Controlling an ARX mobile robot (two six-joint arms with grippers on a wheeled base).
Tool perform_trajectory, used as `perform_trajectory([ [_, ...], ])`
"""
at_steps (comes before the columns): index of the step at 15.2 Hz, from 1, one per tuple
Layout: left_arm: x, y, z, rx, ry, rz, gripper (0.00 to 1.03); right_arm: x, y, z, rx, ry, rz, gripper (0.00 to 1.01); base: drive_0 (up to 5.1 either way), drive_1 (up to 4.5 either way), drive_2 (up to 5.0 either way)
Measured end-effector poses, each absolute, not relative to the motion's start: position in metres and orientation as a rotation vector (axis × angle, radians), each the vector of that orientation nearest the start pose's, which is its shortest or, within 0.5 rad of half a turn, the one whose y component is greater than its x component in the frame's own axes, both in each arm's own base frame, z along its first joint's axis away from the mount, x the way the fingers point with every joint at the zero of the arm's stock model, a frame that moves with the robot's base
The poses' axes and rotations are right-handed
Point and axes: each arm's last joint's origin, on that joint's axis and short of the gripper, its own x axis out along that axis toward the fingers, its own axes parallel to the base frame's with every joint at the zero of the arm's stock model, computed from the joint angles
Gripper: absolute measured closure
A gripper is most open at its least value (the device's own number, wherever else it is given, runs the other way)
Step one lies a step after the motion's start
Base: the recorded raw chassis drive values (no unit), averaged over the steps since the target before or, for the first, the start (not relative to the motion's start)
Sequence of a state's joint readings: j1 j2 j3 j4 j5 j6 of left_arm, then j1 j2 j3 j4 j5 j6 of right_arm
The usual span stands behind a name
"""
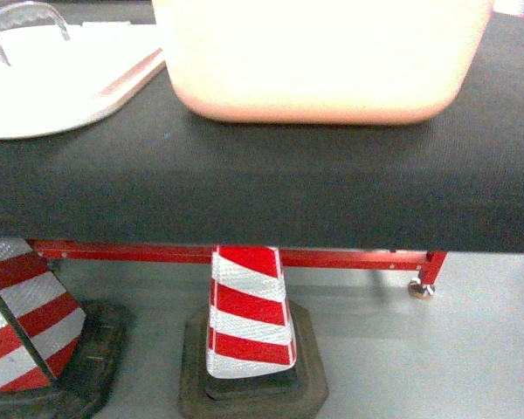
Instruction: Pick capacitor and pack into box
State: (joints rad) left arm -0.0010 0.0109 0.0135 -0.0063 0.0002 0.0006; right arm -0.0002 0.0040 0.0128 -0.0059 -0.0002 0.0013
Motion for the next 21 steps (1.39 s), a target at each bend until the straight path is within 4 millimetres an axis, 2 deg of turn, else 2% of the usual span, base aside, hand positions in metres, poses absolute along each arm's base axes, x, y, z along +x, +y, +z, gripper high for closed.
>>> perform_trajectory([
  [21, 0.0976, -0.0001, 0.1666, 0.001, 0.004, 0.0, 0.6, 0.0972, 0.0, 0.1671, 0.002, -0.004, -0.001, 0.03, 0.0, 0.0, 0.0],
])
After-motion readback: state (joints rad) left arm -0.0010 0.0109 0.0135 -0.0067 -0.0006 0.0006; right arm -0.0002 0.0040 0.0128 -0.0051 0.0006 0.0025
